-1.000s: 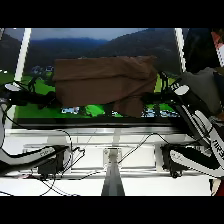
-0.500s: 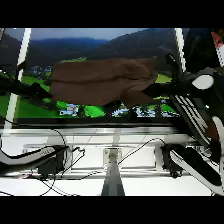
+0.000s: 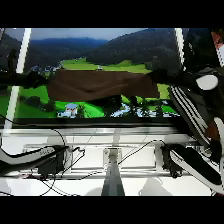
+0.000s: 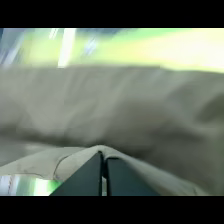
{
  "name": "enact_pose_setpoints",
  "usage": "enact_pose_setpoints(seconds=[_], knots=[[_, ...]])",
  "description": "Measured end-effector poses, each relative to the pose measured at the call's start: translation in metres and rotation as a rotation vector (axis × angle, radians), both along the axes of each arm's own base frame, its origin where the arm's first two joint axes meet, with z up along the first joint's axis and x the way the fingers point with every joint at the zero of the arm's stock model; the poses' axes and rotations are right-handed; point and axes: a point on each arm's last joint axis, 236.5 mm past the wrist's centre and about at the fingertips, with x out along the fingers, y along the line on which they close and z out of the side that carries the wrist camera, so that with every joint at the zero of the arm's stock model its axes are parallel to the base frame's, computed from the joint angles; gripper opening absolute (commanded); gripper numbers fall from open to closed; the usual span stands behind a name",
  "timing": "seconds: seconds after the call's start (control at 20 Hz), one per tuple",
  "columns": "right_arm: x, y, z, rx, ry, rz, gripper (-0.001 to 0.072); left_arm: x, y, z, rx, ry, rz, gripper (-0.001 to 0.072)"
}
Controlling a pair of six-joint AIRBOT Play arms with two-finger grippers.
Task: Fold the clothes and pants, and hang the long-sleeved shirts on hangers.
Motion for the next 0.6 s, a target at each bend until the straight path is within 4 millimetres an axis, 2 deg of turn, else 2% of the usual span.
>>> enact_pose_setpoints(seconds=[0.15, 0.3, 0.35, 0.4, 0.45, 0.5, 0.6], knots=[[0.042, -0.012, -0.035, 0.039, 0.043, -0.125, 0.0013, 0.052, -0.005, -0.014, -0.062, -0.062, 0.164, 0.0011], [0.077, -0.019, -0.062, 0.063, 0.078, -0.196, 0.0014, 0.094, -0.012, -0.023, -0.133, -0.124, 0.295, 0.0011], [0.087, -0.02, -0.068, 0.065, 0.082, -0.211, 0.0081, 0.103, -0.014, -0.026, -0.147, -0.143, 0.32, 0.0033], [0.096, -0.022, -0.073, 0.066, 0.084, -0.226, 0.0327, 0.111, -0.017, -0.028, -0.158, -0.16, 0.338, 0.0113], [0.104, -0.025, -0.076, 0.065, 0.079, -0.241, 0.0565, 0.117, -0.018, -0.03, -0.161, -0.175, 0.348, 0.0376], [0.108, -0.027, -0.08, 0.059, 0.078, -0.246, 0.0603, 0.121, -0.017, -0.031, -0.161, -0.189, 0.356, 0.072], [0.113, -0.03, -0.085, 0.03, 0.072, -0.243, 0.0602, 0.124, -0.016, -0.032, -0.163, -0.207, 0.353, 0.0707]])
